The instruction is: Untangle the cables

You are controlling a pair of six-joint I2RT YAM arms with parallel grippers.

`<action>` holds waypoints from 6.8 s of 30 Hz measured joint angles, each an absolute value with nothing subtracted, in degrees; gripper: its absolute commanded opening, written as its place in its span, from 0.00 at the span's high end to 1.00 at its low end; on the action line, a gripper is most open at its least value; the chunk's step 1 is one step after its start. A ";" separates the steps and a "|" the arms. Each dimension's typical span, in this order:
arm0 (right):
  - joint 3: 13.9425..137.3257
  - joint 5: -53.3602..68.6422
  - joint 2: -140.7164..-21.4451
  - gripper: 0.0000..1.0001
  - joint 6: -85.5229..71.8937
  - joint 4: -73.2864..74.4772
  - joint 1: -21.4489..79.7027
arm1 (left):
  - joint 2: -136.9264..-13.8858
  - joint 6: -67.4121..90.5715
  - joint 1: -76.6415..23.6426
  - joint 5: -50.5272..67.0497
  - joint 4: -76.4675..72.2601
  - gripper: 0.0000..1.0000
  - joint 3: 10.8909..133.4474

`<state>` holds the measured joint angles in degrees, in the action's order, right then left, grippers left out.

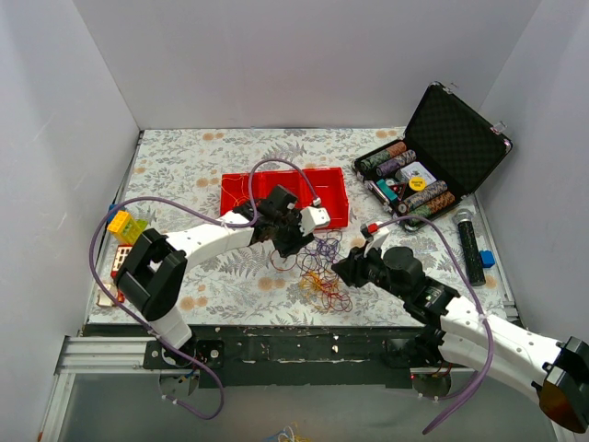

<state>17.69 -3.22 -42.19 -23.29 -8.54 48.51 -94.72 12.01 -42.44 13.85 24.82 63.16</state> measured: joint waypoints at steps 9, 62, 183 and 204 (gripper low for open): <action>19.53 -3.66 -42.59 0.41 -22.17 -8.16 48.05 | -94.15 11.22 -42.50 14.46 27.92 0.94 65.08; 10.57 9.37 -67.44 0.38 -27.83 -32.88 48.01 | -80.62 25.10 -50.06 1.83 17.47 0.92 124.09; 4.78 3.44 -49.21 0.41 -28.69 -22.46 48.12 | -85.21 10.59 -38.13 -17.34 -28.77 0.99 90.21; 3.88 3.07 -47.44 0.41 -29.41 -22.44 48.12 | -85.65 8.29 -38.13 -18.96 -23.40 1.00 76.31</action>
<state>3.88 3.07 -47.44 -29.41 -22.44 48.12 -85.65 8.29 -38.13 -18.96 -23.40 76.31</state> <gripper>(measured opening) 0.591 0.018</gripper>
